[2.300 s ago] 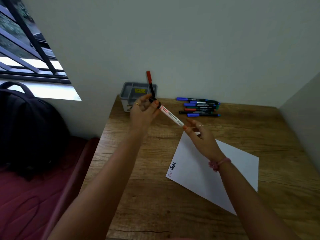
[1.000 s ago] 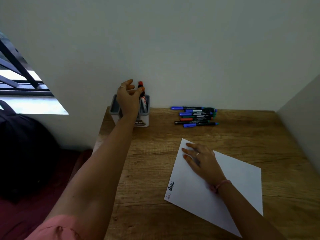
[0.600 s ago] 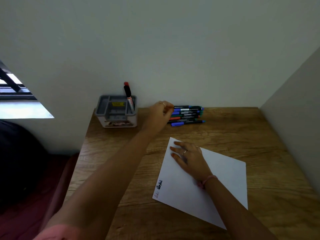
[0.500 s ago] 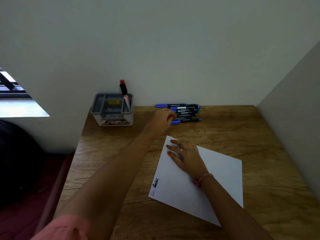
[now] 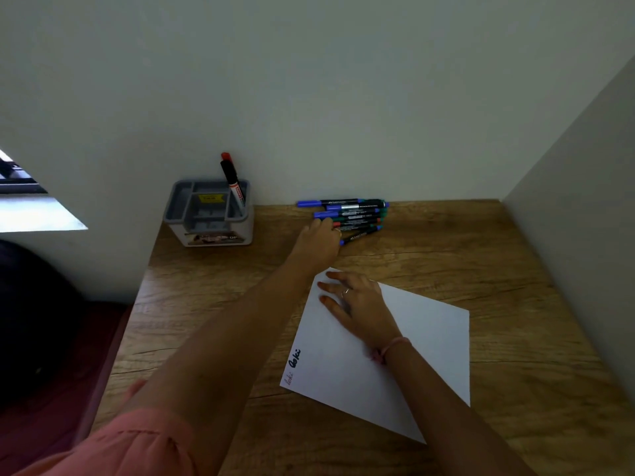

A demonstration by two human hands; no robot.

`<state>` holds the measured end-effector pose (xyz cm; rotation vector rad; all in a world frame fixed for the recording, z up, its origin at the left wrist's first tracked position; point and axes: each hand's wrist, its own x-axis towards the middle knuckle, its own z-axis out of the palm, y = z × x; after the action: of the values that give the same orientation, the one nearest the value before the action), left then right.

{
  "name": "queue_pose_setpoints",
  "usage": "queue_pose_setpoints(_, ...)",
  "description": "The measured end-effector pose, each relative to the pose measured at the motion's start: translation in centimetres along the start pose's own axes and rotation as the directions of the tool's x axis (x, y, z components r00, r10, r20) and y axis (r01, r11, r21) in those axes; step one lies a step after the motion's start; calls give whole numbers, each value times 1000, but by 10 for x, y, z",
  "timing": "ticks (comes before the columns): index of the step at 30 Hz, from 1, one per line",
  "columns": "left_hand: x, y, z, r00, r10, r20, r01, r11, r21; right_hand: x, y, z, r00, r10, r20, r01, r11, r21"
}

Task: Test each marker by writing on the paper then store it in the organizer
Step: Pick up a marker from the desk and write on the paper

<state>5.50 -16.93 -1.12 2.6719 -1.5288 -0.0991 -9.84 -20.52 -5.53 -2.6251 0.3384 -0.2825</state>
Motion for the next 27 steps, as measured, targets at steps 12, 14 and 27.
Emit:
queue_pose_setpoints(12,-40,0,-24,974,-196,115,221,708,-671,1,3,3,999,-21,-36,21,1000,5)
queue_pose_setpoints(14,-58,-1,-26,982,-170,82,180,704,-687,3,3,0,1000,-2,10,2,1000,31)
queue_pose_setpoints(27,-125,5,-37,994,-89,-58,18,678,-735,3,-63,-39,935,354,-3,-193,518,833)
